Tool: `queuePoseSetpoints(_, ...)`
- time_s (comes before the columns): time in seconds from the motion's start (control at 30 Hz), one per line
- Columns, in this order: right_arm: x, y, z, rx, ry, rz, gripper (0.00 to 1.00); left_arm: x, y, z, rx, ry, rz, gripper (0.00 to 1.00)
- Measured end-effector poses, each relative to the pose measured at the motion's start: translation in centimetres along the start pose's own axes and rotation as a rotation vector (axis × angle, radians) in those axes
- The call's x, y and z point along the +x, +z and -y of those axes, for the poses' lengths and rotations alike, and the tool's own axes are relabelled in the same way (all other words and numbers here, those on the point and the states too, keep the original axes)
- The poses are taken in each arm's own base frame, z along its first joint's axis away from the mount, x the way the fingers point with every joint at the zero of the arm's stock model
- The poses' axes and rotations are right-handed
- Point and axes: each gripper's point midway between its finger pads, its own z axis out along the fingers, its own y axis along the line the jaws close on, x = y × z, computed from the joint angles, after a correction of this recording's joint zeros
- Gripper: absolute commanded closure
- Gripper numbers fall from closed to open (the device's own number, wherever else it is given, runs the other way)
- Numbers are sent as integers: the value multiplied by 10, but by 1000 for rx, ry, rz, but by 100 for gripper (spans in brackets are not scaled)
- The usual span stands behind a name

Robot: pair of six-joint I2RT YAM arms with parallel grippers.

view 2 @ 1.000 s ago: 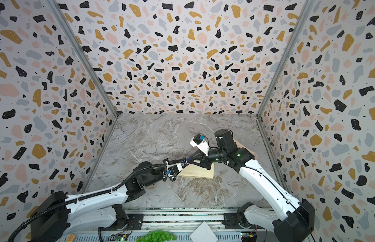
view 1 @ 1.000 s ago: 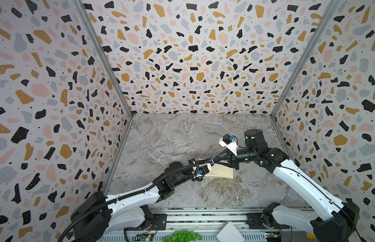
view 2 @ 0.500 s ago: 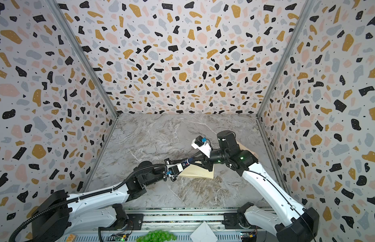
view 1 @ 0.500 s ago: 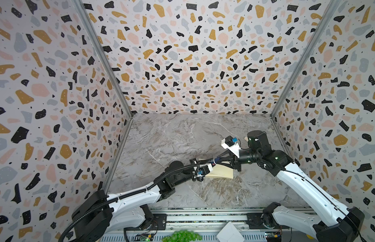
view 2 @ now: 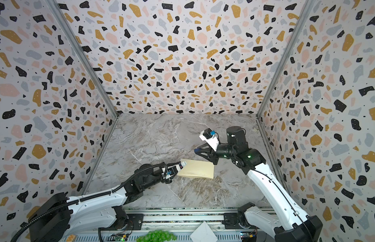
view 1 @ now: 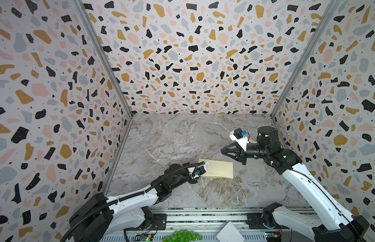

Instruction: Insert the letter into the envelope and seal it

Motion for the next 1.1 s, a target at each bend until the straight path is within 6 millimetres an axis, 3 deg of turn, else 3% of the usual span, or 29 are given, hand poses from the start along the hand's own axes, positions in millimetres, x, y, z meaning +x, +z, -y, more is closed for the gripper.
queuePoseSetpoints(0.17, 6, 2, 19, 95, 40, -34, 100, -4, -2, -4, -18, -13, 9, 100)
queuePoseSetpoints(0.33, 25, 12, 72, 300, 135, -138, 97, -11, -5, -8, -30, -30, 31, 100)
queuePoseSetpoints(0.5, 78, 28, 135, 504, 261, -325, 93, -14, -7, -8, -31, -44, 42, 100)
queuePoseSetpoints(0.7, 153, 31, 185, 643, 392, -518, 90, -19, -9, -11, -36, -54, 60, 100)
queuePoseSetpoints(0.97, 215, 26, 225, 724, 505, -644, 87, -24, -13, -12, -42, -58, 80, 100)
queuePoseSetpoints(1.1, 235, 26, 231, 731, 533, -682, 85, -24, -15, -11, -41, -61, 84, 100)
